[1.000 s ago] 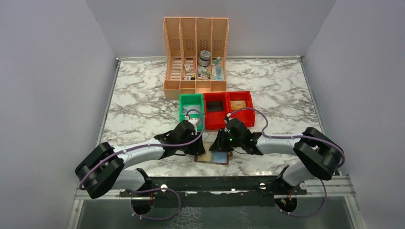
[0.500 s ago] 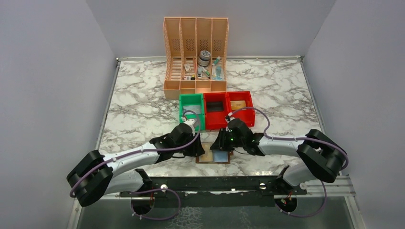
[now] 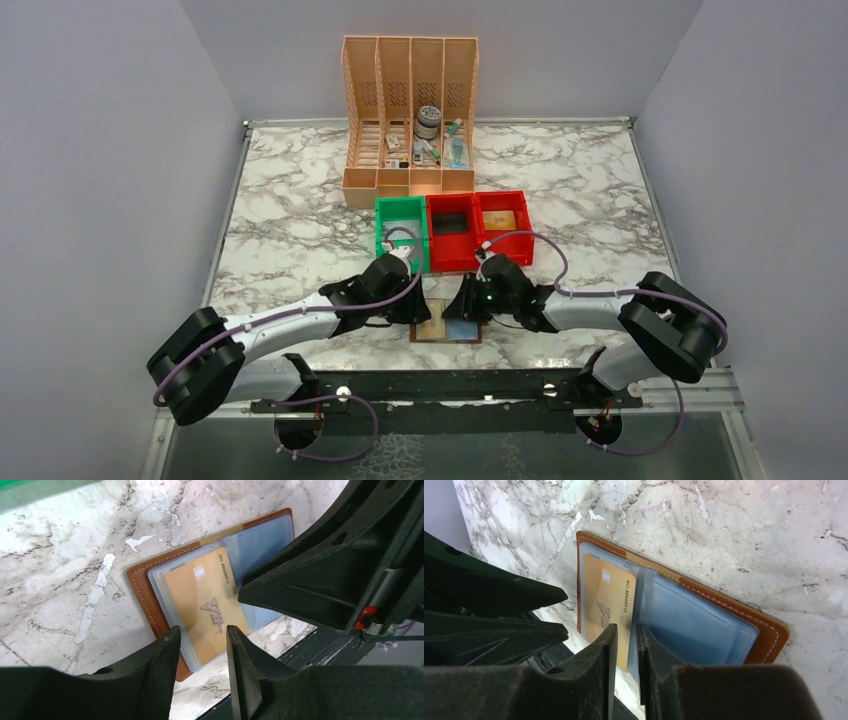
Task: Take the credit cards out of the card holder
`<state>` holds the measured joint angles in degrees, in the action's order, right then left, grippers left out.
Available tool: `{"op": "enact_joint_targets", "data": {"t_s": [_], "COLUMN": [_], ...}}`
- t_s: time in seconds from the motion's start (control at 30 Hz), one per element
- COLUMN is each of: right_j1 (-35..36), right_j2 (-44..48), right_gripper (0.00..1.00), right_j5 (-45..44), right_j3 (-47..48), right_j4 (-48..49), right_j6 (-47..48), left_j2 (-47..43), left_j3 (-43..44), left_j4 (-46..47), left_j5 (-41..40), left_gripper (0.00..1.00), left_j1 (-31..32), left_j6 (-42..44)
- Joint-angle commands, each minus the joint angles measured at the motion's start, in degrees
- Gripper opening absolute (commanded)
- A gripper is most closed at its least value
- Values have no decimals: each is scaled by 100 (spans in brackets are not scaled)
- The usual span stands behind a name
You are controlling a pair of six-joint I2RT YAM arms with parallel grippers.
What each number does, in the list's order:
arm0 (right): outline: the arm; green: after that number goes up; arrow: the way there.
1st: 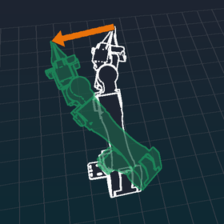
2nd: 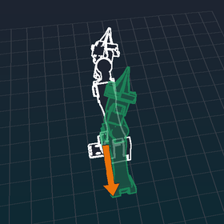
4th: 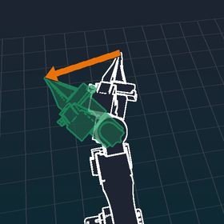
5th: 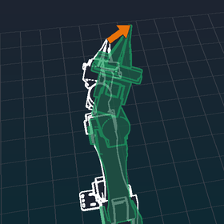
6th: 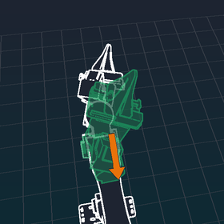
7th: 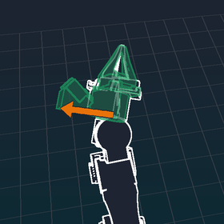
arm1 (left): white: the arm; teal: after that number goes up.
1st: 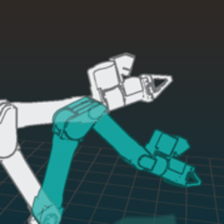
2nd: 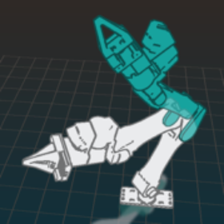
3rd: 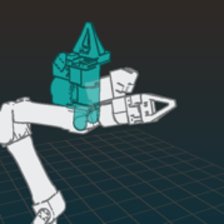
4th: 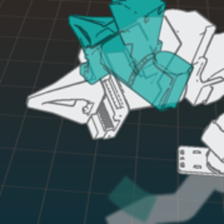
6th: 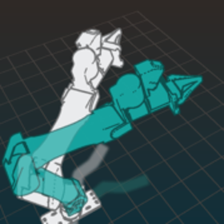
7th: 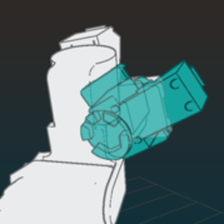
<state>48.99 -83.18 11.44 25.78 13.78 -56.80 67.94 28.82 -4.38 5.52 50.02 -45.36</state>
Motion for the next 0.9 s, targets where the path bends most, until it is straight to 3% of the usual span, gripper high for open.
{"op": "enact_joint_targets", "data": {"t_s": [0.0, 0.4, 0.87], "right_j1": [-13, -13, -157], "right_j2": [-88, -236, 87], "right_gripper": [20, 19, 3], "right_j5": [77, 6, 417], "right_j3": [-52, -110, -318], "right_j4": [222, 138, 567], "right_j6": [-50, -312, -314], "left_j2": [254, 603, 861], "left_j3": [149, 164, 393], "left_j4": [68, -107, -413], "left_j5": [223, 1, -193], "left_gripper": [40, 26, 22], "left_j1": [56, 166, 166], "left_j6": [45, 230, 456]}}
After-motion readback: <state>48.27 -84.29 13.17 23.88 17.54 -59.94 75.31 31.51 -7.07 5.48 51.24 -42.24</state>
